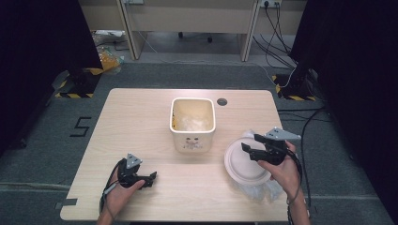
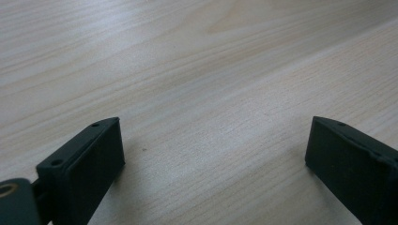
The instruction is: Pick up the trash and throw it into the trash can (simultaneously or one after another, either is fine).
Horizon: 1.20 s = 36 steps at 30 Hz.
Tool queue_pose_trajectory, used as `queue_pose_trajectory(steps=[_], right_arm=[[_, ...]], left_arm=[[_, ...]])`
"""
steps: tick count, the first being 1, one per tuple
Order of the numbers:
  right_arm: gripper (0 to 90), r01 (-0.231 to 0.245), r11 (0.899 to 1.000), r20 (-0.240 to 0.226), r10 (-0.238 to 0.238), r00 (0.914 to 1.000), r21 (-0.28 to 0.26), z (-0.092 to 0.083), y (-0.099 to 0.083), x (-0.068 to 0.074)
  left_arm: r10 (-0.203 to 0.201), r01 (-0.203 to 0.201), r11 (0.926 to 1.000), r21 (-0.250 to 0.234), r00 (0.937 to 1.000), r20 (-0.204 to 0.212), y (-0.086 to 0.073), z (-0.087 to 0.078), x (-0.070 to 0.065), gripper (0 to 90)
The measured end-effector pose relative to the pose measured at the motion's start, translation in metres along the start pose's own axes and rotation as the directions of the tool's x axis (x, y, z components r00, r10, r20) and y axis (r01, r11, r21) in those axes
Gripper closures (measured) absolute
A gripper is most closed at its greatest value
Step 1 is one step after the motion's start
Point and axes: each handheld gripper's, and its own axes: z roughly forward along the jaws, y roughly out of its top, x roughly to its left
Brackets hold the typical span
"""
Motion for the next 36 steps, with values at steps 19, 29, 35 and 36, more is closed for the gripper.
queue_pose_trajectory(steps=[19, 29, 35, 36], right_arm=[[34.1, -0.043, 0.998, 0.049, 0.041, 0.9979, 0.040, -0.018, -0.033, -0.005], [34.0, -0.075, 0.996, 0.086, 0.072, 0.9937, 0.039, -0.031, -0.045, -0.017], [34.0, -0.088, 0.995, 0.092, 0.083, 0.9923, 0.045, -0.034, -0.051, -0.024], [33.9, -0.090, 0.995, 0.092, 0.086, 0.9921, 0.045, -0.035, -0.052, -0.025]], left_arm=[[-0.001, 0.001, 1.0000, -0.001, 1.0000, 0.001, -0.001, -0.001, 0.000, 4.2], [0.018, -0.017, 0.9994, -0.030, 0.9984, 0.053, 0.002, -0.003, -0.016, 14.5], [0.065, -0.058, 0.9972, -0.048, 0.9845, 0.163, 0.016, -0.003, -0.049, 14.8], [0.073, -0.064, 0.9965, -0.053, 0.9808, 0.181, 0.018, -0.002, -0.056, 14.8]])
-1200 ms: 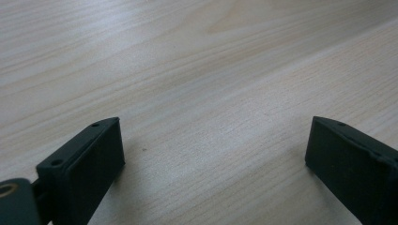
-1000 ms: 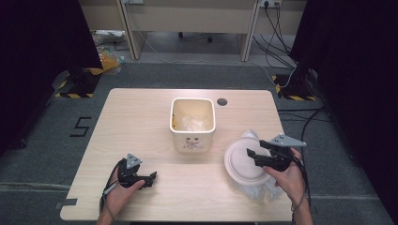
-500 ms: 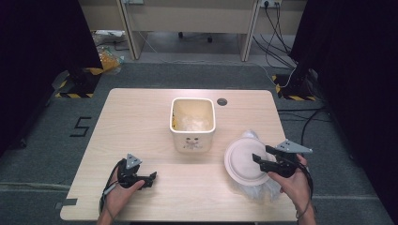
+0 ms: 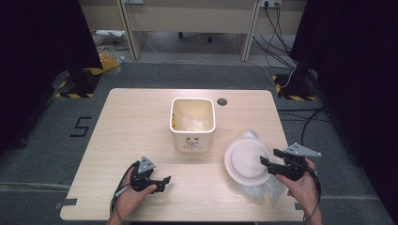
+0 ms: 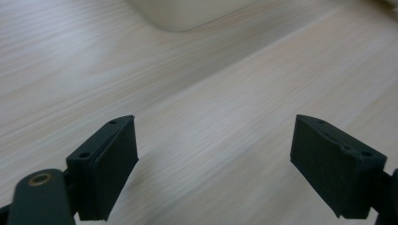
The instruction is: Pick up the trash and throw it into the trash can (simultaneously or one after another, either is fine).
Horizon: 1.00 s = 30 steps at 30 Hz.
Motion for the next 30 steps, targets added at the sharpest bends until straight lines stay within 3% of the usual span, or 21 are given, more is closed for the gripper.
queue_pose_trajectory(steps=[2, 4, 5, 7, 10, 12, 17, 22, 24, 26, 27, 30], right_arm=[[33.0, -0.014, 1.000, -0.001, 0.014, 0.9999, 0.003, -0.001, -0.001, -0.004], [31.9, -0.029, 0.999, 0.004, 0.028, 0.9996, 0.022, 0.000, -0.005, -0.010], [31.9, -0.035, 0.999, 0.008, 0.035, 0.9994, 0.022, 0.000, -0.006, -0.012], [31.9, -0.045, 0.999, 0.013, 0.045, 0.9989, 0.024, 0.001, -0.007, -0.015], [31.9, -0.050, 0.998, 0.014, 0.050, 0.9987, 0.025, 0.001, -0.008, -0.016], [33.1, -0.048, 0.998, 0.013, 0.048, 0.9988, 0.027, 0.002, -0.008, -0.015], [33.1, -0.050, 0.998, 0.005, 0.050, 0.9987, 0.030, 0.004, -0.009, -0.015], [33.1, -0.057, 0.998, 0.004, 0.056, 0.9984, 0.033, 0.005, -0.011, -0.018], [33.0, -0.060, 0.998, 0.001, 0.060, 0.9982, 0.034, 0.006, -0.012, -0.020], [33.0, -0.063, 0.997, 0.001, 0.063, 0.9980, 0.037, 0.006, -0.013, -0.020], [33.0, -0.063, 0.997, 0.001, 0.063, 0.9980, 0.037, 0.006, -0.013, -0.020], [33.0, -0.064, 0.997, -0.002, 0.064, 0.9979, 0.039, 0.007, -0.013, -0.021]], left_arm=[[0.013, -0.013, 0.9999, -0.006, 0.9987, 0.049, 0.007, 0.006, -0.012, 14.8], [0.022, -0.019, 0.9994, -0.028, 0.9920, 0.124, 0.022, 0.017, -0.030, 14.8], [0.022, -0.019, 0.9994, -0.028, 0.9920, 0.124, 0.022, 0.017, -0.030, 14.9], [0.052, -0.046, 0.9980, -0.042, 0.9885, 0.142, 0.033, 0.024, -0.043, 14.8], [0.061, -0.051, 0.9971, -0.057, 0.9780, 0.200, 0.048, 0.036, -0.061, 14.8], [0.049, -0.039, 0.9982, -0.045, 0.9654, 0.256, 0.056, 0.046, -0.070, 14.8], [0.033, -0.020, 0.9988, -0.045, 0.9514, 0.306, 0.072, 0.072, -0.088, 14.8], [0.051, -0.038, 0.9982, -0.047, 0.9499, 0.309, 0.084, 0.089, -0.105, 14.8], [0.069, -0.055, 0.9970, -0.054, 0.9557, 0.286, 0.089, 0.094, -0.109, 14.9], [0.071, -0.058, 0.9967, -0.058, 0.9569, 0.281, 0.093, 0.098, -0.113, 14.9], [0.063, -0.047, 0.9971, -0.059, 0.9543, 0.292, 0.095, 0.101, -0.114, 14.9], [0.078, -0.065, 0.9962, -0.057, 0.9597, 0.270, 0.098, 0.107, -0.117, 14.9]])
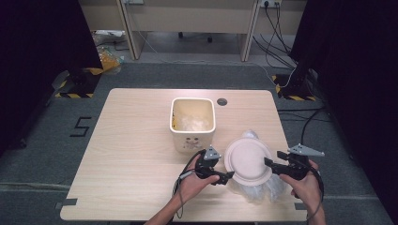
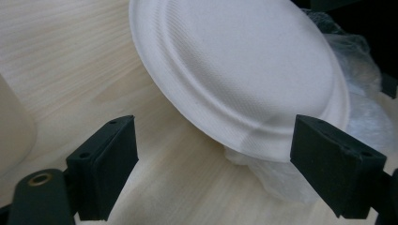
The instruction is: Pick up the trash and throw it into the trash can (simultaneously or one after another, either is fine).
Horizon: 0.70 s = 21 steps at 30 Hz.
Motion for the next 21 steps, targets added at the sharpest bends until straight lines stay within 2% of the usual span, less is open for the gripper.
queue_pose_trajectory(steps=[6, 10, 13, 16, 19, 21], right_arm=[[32.9, -0.008, 1.000, -0.002, 0.008, 1.0000, -0.003, -0.001, 0.000, -0.001], [32.7, -0.011, 1.000, -0.026, 0.011, 0.9996, -0.009, 0.000, 0.001, 0.002], [32.8, -0.003, 1.000, -0.034, 0.003, 0.9994, -0.012, 0.000, 0.002, 0.005], [34.4, -0.008, 1.000, -0.077, 0.008, 0.9970, -0.011, 0.003, 0.003, 0.010], [35.0, -0.009, 1.000, -0.097, 0.008, 0.9952, -0.007, 0.006, 0.002, 0.012], [36.0, -0.015, 1.000, -0.125, 0.014, 0.9921, -0.007, 0.008, 0.002, 0.014]], left_arm=[[0.034, -0.033, 0.9989, 0.033, 0.9980, -0.052, -0.006, 0.010, 0.000, 15.0], [0.040, -0.036, 0.9982, 0.047, 0.9967, -0.070, -0.012, 0.014, 0.000, 14.7], [0.039, -0.036, 0.9981, 0.050, 0.9969, -0.068, -0.012, 0.014, 0.001, 14.7], [0.030, -0.026, 0.9983, 0.053, 0.9973, -0.067, -0.014, 0.016, 0.003, 14.6], [0.020, -0.016, 0.9981, 0.060, 0.9976, -0.066, -0.018, 0.019, 0.004, 14.5], [0.030, -0.025, 0.9975, 0.066, 0.9969, -0.073, -0.020, 0.020, 0.002, 14.4]])
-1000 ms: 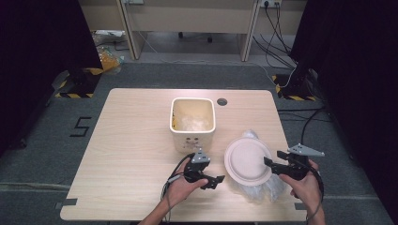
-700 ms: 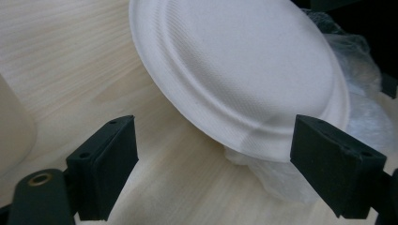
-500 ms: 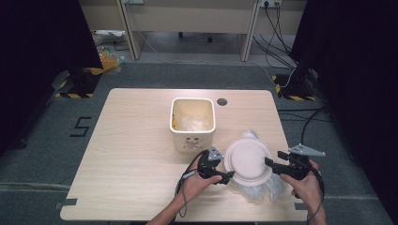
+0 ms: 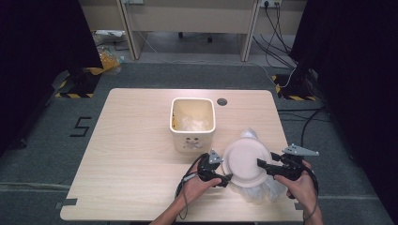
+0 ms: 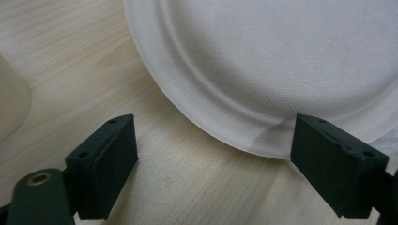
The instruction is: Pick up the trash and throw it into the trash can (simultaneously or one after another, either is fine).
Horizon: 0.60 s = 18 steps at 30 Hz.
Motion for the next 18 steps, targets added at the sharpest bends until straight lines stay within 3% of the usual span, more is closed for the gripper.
queue_pose_trajectory(steps=[1, 7, 12, 14, 16, 18], right_arm=[[39.5, -0.004, 1.000, -0.022, 0.004, 0.9998, 0.004, 0.002, 0.000, 0.002], [52.3, 0.002, 1.000, -0.055, -0.003, 0.9985, -0.024, 0.001, 0.004, 0.010], [60.3, -0.014, 0.998, -0.114, 0.007, 0.9935, -0.061, -0.005, 0.007, 0.014], [64.2, -0.018, 0.997, -0.152, 0.007, 0.9884, -0.074, -0.006, 0.007, 0.016], [68.0, -0.045, 0.995, -0.214, 0.025, 0.9766, -0.091, -0.005, 0.008, 0.019], [68.5, -0.046, 0.995, -0.221, 0.024, 0.9750, -0.094, -0.005, 0.008, 0.019]], left_arm=[[0.009, -0.009, 1.0000, 0.003, 1.0000, -0.003, 0.000, 0.000, -0.001, 14.5], [0.053, -0.052, 0.9984, 0.021, 0.9982, -0.027, 0.000, 0.002, -0.006, 14.7], [0.058, -0.058, 0.9981, 0.020, 0.9982, -0.017, -0.005, -0.004, -0.006, 15.0], [0.056, -0.056, 0.9984, 0.014, 0.9984, -0.013, -0.010, -0.011, -0.003, 15.0], [0.064, -0.063, 0.9976, 0.027, 0.9975, -0.030, -0.016, -0.019, 0.002, 15.0], [0.080, -0.078, 0.9964, 0.034, 0.9955, -0.050, -0.023, -0.028, 0.006, 15.1]])
